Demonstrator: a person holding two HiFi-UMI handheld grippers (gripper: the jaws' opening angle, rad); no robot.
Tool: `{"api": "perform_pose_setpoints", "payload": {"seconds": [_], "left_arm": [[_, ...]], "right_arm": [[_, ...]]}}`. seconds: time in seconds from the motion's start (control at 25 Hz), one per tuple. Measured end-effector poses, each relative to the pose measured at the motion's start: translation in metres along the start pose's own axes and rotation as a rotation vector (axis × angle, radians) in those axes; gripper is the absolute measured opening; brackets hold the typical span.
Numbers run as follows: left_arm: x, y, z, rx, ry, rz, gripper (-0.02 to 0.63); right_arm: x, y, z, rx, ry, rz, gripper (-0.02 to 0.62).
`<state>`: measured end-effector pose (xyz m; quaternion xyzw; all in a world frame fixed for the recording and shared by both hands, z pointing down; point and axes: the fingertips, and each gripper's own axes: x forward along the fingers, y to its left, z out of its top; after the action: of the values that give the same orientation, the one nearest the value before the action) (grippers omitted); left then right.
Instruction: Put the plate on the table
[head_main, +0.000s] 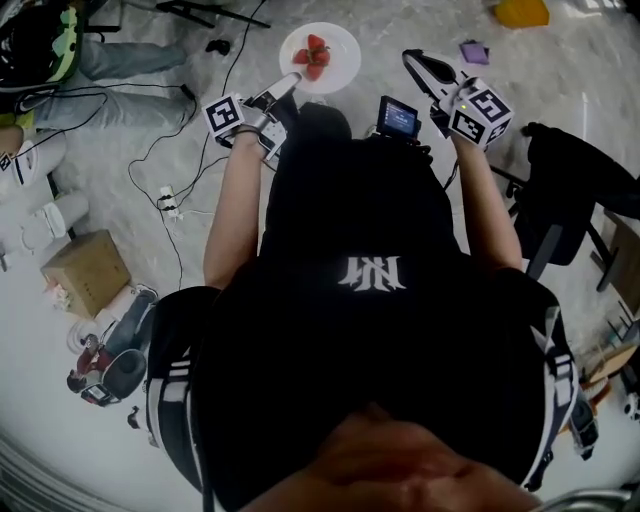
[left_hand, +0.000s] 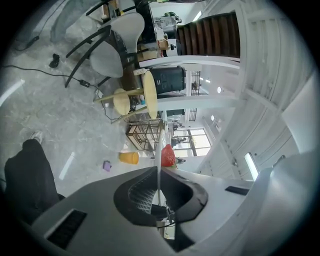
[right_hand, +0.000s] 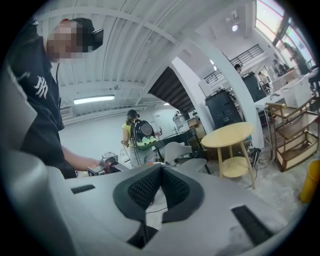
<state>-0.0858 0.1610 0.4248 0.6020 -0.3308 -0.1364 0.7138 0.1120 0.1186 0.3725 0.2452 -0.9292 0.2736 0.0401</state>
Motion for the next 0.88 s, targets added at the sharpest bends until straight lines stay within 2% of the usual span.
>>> {"api": "perform_pose_setpoints", "payload": {"seconds": [0.12, 0.52, 0.76, 0.88], "left_arm": [[0.007, 0.006, 0.007, 0.004, 0.023, 0.007, 0.015], [0.072, -0.001, 0.125, 0.034, 0.117, -0.029, 0.021], [0.085, -0.016, 0.173, 0.081, 0.155, -0.046, 0.02], [0.086, -0.006, 0.183, 0.062, 0.177, -0.049, 0.02]], "right_arm": [[0.003, -0.007, 0.0, 0.012, 0.005, -0.022, -0.003], [0.09, -0.085, 0.046, 0.005, 0.037, -0.089, -0.003], [0.132, -0.092, 0.088, -0.05, 0.008, -0.126, -0.003], [0.143, -0.097, 0.085, -0.045, 0.011, -0.158, -0.003]]}}
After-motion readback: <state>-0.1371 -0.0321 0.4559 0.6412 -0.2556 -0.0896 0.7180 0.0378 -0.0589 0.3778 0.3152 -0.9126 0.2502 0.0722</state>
